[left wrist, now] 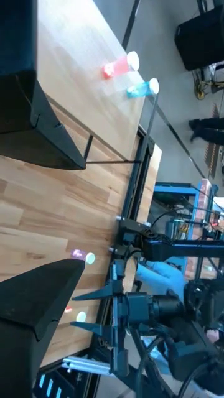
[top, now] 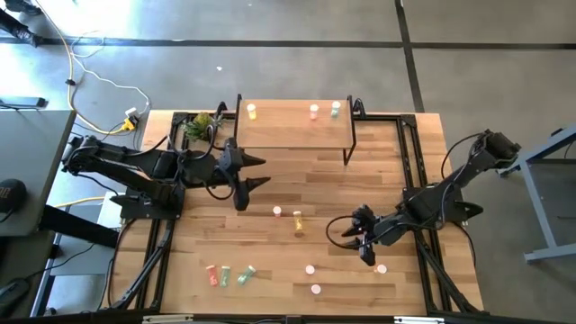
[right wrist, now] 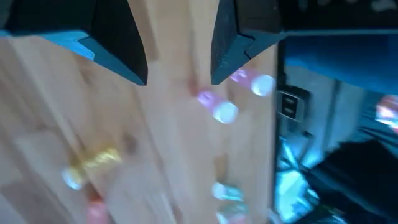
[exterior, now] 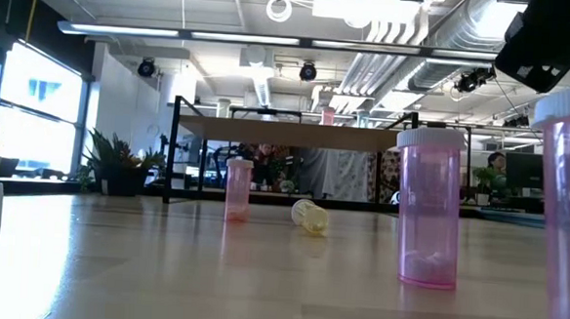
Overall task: Pick and place medicine bottles onto shelf by color
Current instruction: Put the center pink pill bottle on the shelf
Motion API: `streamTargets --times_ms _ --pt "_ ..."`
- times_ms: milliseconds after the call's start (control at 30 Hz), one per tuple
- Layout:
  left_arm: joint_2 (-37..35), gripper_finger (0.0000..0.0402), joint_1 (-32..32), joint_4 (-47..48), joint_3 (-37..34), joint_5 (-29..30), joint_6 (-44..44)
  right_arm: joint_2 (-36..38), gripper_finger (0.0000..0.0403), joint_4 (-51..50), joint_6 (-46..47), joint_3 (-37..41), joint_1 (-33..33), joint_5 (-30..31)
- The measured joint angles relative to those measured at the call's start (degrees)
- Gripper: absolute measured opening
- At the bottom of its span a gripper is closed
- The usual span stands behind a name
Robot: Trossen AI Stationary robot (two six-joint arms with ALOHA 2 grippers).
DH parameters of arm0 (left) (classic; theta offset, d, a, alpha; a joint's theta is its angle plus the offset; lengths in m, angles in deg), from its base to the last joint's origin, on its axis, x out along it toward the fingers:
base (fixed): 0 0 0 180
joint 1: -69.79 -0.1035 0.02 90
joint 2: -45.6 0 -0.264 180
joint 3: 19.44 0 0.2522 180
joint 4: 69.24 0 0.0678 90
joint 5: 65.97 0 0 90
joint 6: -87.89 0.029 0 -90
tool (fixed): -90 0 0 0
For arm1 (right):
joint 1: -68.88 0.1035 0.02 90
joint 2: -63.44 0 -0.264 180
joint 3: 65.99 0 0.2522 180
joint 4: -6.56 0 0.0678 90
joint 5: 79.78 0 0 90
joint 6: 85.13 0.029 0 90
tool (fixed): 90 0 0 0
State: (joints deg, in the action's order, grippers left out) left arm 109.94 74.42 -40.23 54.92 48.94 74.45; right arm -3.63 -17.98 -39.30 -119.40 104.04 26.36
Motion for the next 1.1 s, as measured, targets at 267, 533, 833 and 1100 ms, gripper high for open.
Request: streamTargets --times_ms 267,533,833,1100 --pt "0.0 0.0239 1.13 -0.01 0.0 0.09 -2.48 -0.02 0.0167 5.55 -7.35 1.59 0.25 0.8" --pt "0.04 0.0239 1.5 0.0 0.0 0.2 -3.27 -0.77 0.0188 5.53 -13.21 1.59 -0.01 0.9" --pt "0.04 0.0239 1.48 0.0 0.0 0.28 -4.63 -8.67 0.0199 9.3 -19.1 1.61 0.14 -1.46" --pt "0.04 0.0239 1.48 0.0 0.0 0.34 -4.61 -16.96 0.0199 19.06 -23.88 1.61 0.14 -4.25"
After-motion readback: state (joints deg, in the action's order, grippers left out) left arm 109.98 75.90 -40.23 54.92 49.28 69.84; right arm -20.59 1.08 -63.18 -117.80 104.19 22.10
